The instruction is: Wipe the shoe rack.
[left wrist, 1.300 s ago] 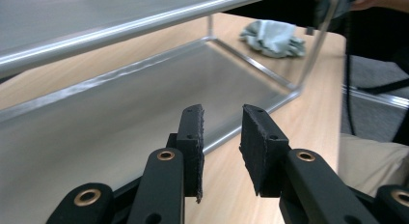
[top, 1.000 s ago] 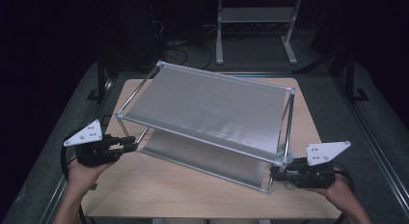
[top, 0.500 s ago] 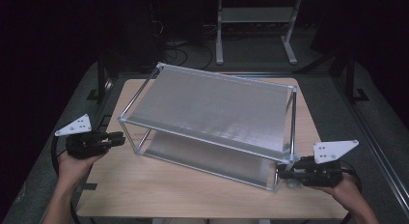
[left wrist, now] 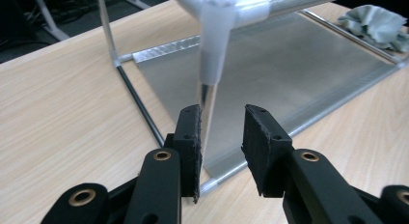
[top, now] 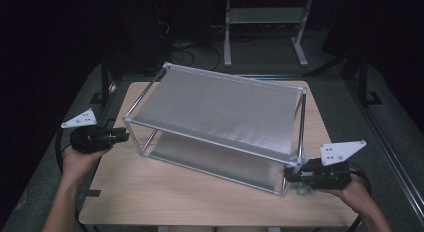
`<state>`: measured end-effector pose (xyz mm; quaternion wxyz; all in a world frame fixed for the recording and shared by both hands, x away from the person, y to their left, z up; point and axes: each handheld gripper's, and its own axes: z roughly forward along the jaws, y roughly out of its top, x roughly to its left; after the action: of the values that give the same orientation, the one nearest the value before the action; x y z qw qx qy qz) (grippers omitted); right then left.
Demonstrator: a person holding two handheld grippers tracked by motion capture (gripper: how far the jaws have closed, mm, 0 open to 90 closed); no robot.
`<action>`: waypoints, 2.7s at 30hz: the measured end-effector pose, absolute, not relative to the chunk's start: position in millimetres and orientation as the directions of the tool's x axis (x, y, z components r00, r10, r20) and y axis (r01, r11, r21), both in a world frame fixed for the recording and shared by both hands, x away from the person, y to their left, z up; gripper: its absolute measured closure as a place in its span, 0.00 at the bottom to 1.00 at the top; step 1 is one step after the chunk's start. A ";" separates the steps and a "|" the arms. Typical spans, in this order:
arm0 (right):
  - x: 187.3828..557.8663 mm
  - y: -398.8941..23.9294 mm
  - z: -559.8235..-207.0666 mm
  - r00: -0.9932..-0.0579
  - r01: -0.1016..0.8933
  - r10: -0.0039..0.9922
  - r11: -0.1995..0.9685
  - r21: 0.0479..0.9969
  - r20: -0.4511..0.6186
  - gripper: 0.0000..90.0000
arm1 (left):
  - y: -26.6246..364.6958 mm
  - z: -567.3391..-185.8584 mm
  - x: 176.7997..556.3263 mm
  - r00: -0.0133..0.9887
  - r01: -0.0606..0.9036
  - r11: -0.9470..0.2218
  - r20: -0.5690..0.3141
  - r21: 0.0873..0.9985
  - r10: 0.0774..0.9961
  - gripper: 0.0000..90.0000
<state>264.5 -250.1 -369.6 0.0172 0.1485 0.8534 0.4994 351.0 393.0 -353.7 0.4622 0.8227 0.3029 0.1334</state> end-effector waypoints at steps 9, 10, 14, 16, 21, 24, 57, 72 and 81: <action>273.0 -246.9 -367.9 -0.956 0.239 0.267 0.476 0.847 0.120 0.87 | 386.1 -353.0 370.7 0.776 0.399 -0.414 -0.060 0.818 0.628 0.84; 274.7 -247.0 -368.0 -0.955 0.243 0.271 0.473 0.847 0.123 0.87 | 387.7 -353.1 371.5 0.777 0.400 -0.412 -0.065 0.819 0.626 0.87; 284.7 -248.1 -369.0 -0.949 0.257 0.288 0.462 0.849 0.131 0.87 | 391.2 -351.8 368.4 0.784 0.388 -0.435 -0.043 0.813 0.619 0.89; 289.8 -247.7 -369.0 -0.943 0.264 0.307 0.457 0.849 0.128 0.87 | 393.0 -351.9 364.3 0.784 0.384 -0.434 -0.039 0.815 0.620 0.90; 301.2 -248.0 -368.4 -0.923 0.278 0.370 0.453 0.847 0.105 0.87 | 396.1 -353.1 354.8 0.787 0.375 -0.432 -0.036 0.820 0.616 0.90; 311.9 -250.5 -367.5 -0.904 0.304 0.414 0.446 0.842 0.107 0.87 | 394.6 -353.3 348.8 0.797 0.366 -0.436 -0.035 0.822 0.603 0.90; 330.5 -283.0 -358.6 -0.793 0.432 0.591 0.378 0.819 0.145 0.70 | 387.4 -351.6 337.3 0.815 0.357 -0.436 -0.047 0.826 0.578 0.83; 299.0 -301.3 -386.2 -0.772 0.473 0.606 0.345 0.811 0.192 0.68 | 388.5 -363.1 315.1 0.825 0.359 -0.434 -0.064 0.826 0.562 0.80; 288.7 -303.2 -399.0 -0.766 0.488 0.608 0.340 0.804 0.208 0.67 | 378.2 -371.3 303.0 0.842 0.349 -0.437 -0.073 0.829 0.534 0.79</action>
<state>288.7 -303.2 -399.0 0.0643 0.3358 0.8161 0.4659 303.0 378.2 -371.3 0.4613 0.8416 0.2624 0.1007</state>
